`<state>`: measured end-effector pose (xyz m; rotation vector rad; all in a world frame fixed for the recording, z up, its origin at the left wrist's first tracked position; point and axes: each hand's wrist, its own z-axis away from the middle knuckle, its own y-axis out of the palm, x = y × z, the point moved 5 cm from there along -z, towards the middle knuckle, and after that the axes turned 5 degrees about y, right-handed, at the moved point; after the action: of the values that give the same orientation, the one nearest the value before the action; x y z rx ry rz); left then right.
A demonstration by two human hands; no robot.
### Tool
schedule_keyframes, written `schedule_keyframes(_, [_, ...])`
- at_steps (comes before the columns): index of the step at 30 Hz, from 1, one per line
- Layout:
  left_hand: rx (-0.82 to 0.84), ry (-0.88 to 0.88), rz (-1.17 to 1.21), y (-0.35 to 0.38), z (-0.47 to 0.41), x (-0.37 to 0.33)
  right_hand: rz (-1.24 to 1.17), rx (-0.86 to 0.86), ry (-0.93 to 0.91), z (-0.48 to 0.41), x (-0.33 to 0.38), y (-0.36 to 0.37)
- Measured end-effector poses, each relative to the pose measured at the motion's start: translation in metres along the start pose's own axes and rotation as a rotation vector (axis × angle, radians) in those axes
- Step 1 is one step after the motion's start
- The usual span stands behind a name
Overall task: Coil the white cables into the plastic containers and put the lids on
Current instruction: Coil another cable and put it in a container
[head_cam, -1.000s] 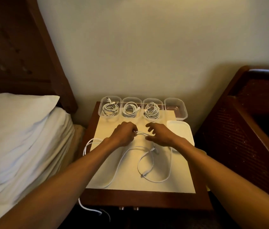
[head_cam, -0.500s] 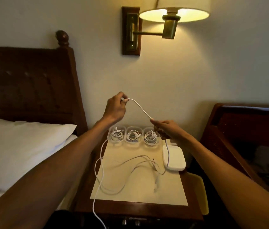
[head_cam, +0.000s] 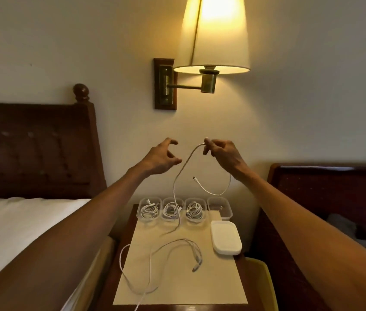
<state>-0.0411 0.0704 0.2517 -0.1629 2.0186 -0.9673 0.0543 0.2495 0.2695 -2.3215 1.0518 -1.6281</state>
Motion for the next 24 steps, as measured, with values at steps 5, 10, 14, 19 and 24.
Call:
schedule_keyframes(5, [0.012, 0.296, 0.058, -0.011, -0.007, -0.053, 0.089, 0.014, -0.091, -0.013, 0.017, 0.004])
schedule_keyframes(10, [0.25, 0.12, 0.306, -0.015, -0.005, -0.058, -0.023, -0.003, -0.034, -0.013, 0.02, -0.006])
schedule_keyframes(14, [0.193, 0.195, 0.276, -0.017, -0.004, -0.062, -0.108, 0.093, 0.096, -0.01, 0.019, -0.008])
schedule_keyframes(19, [-0.37, 0.039, 0.218, -0.059, -0.015, -0.03, -0.456, 0.339, 0.352, 0.005, -0.001, -0.01])
schedule_keyframes(24, [-0.009, 0.029, -0.098, -0.028, -0.008, -0.022, -0.517, 0.351, 0.339, 0.005, 0.016, -0.016])
